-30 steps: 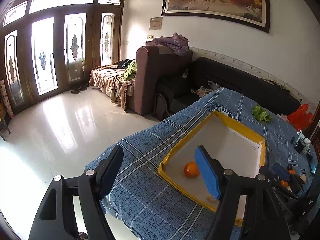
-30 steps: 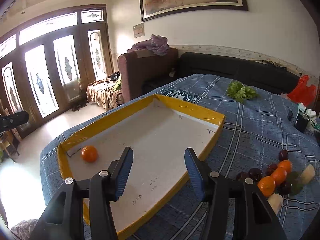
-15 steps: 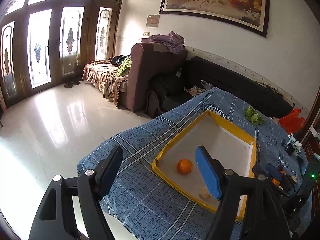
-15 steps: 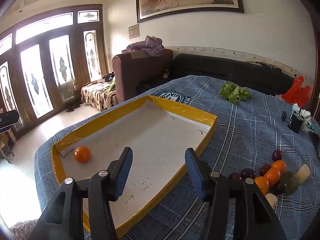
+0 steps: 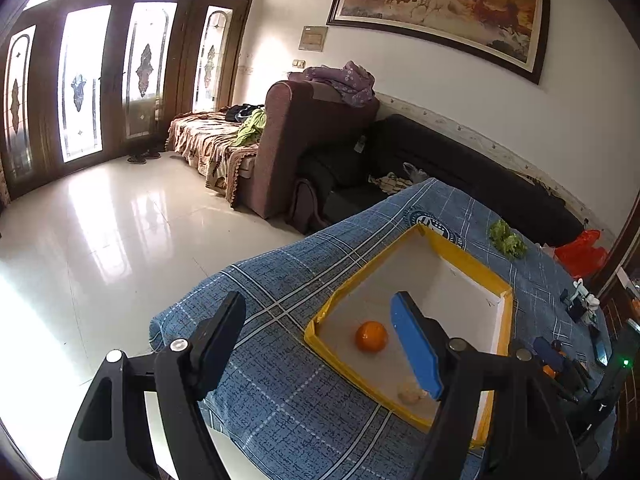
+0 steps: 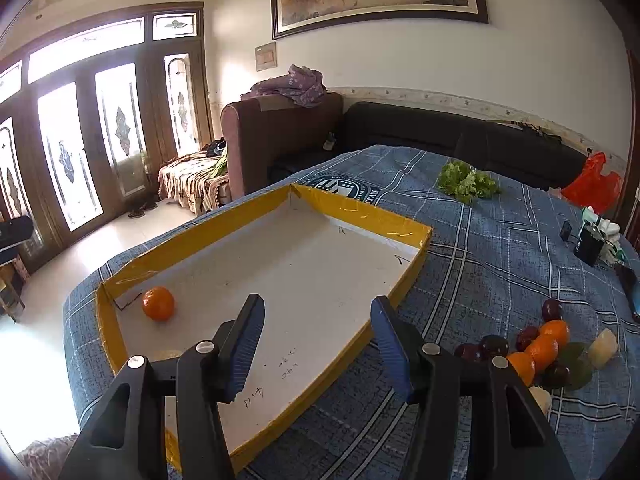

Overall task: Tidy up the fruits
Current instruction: 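Lift both open tools away from the tray back toward the fruit, then grasp a pale square chunk with the left tool while the right grasps a round chunk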

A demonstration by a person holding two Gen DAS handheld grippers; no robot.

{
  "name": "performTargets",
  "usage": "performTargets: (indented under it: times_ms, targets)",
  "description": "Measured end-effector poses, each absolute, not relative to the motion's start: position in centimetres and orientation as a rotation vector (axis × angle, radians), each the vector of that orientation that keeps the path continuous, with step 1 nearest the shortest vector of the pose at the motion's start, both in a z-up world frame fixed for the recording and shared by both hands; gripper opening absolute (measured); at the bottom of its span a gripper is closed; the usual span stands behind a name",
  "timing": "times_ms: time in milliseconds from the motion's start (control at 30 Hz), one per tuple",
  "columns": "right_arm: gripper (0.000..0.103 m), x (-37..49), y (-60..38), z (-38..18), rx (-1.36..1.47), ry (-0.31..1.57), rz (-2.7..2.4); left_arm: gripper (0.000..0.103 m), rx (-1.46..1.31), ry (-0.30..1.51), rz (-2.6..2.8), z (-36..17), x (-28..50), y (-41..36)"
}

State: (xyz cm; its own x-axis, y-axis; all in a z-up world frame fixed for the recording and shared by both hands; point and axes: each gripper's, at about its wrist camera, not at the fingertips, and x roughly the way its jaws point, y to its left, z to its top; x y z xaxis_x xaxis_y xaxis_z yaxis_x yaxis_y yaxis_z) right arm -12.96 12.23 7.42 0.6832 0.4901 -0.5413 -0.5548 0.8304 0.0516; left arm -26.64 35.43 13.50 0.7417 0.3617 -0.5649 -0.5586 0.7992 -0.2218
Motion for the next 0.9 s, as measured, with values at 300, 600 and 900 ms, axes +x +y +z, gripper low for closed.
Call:
performTargets:
  times_ms: [300,600,900]
  targets:
    - [0.061,-12.4,6.8,8.2,-0.087,0.588,0.473,0.075,-0.376,0.557,0.414,12.7,-24.8,33.3]
    - [0.06,-12.0,-3.0,9.2,0.032,0.642,0.307,0.076,-0.381,0.584,0.231,11.9,-21.9,29.3]
    - [0.06,-12.5,-12.4,7.6,0.04,0.76,0.163,0.076,-0.285,0.696,-0.119,10.0,-18.1,19.2]
